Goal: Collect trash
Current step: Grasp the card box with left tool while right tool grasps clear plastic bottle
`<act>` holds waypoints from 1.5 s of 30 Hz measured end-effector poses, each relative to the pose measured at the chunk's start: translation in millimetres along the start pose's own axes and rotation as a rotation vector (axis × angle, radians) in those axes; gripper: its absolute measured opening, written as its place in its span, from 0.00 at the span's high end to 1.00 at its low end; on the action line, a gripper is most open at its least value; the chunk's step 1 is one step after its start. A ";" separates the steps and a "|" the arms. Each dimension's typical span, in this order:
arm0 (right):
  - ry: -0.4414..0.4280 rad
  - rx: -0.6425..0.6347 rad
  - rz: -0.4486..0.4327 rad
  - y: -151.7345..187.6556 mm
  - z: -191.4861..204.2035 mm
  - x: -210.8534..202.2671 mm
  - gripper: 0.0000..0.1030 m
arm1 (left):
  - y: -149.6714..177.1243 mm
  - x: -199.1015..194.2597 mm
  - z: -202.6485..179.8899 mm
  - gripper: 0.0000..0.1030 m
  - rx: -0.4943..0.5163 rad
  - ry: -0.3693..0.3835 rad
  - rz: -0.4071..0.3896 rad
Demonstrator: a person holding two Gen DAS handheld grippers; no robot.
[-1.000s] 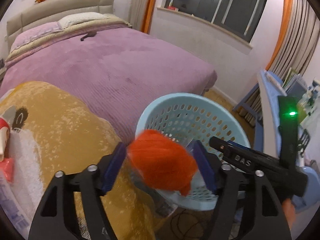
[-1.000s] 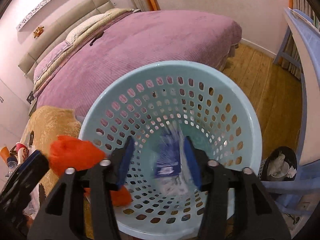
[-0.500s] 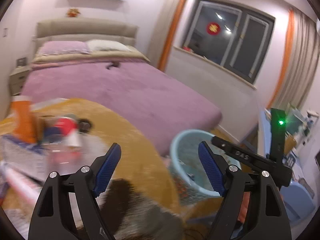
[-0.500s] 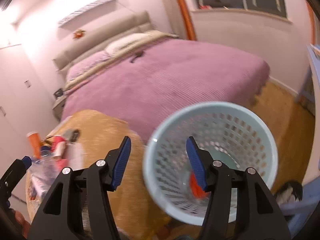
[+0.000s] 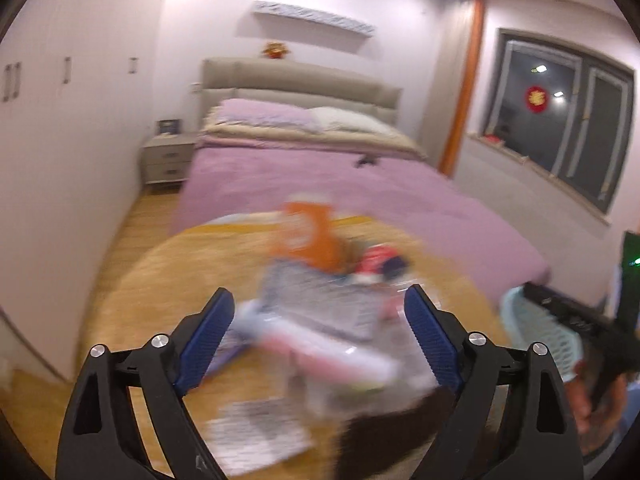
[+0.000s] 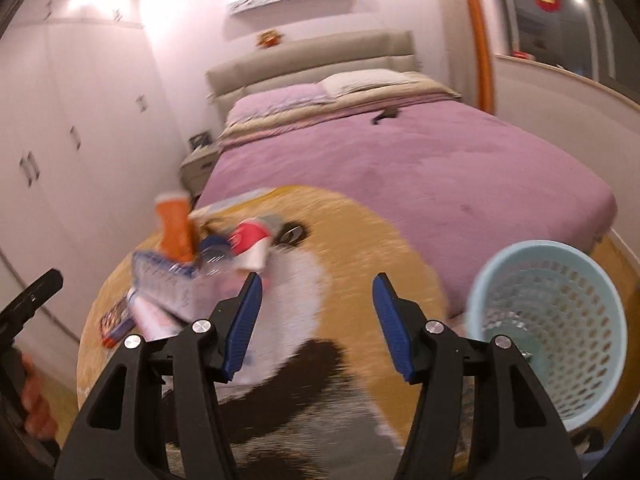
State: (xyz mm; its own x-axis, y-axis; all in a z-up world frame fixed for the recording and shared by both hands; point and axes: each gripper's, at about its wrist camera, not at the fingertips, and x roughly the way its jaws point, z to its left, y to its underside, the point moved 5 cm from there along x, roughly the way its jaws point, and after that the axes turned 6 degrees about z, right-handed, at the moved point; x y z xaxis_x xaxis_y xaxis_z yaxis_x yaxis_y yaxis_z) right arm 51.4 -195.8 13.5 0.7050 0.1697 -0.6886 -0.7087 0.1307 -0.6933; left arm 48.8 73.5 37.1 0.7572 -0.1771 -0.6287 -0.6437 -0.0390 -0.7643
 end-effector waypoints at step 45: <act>-0.041 -0.159 0.173 24.8 77.5 81.3 0.54 | 15.9 58.5 84.8 0.40 0.107 -0.090 0.253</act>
State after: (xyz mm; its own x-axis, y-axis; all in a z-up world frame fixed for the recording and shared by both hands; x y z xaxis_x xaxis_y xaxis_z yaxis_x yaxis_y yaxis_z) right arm 89.0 -103.1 -43.3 0.5698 0.2159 -0.7929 -0.8031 -0.0582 -0.5929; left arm 92.3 145.9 -24.0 0.5842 -0.0795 -0.8077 -0.8015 0.1000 -0.5895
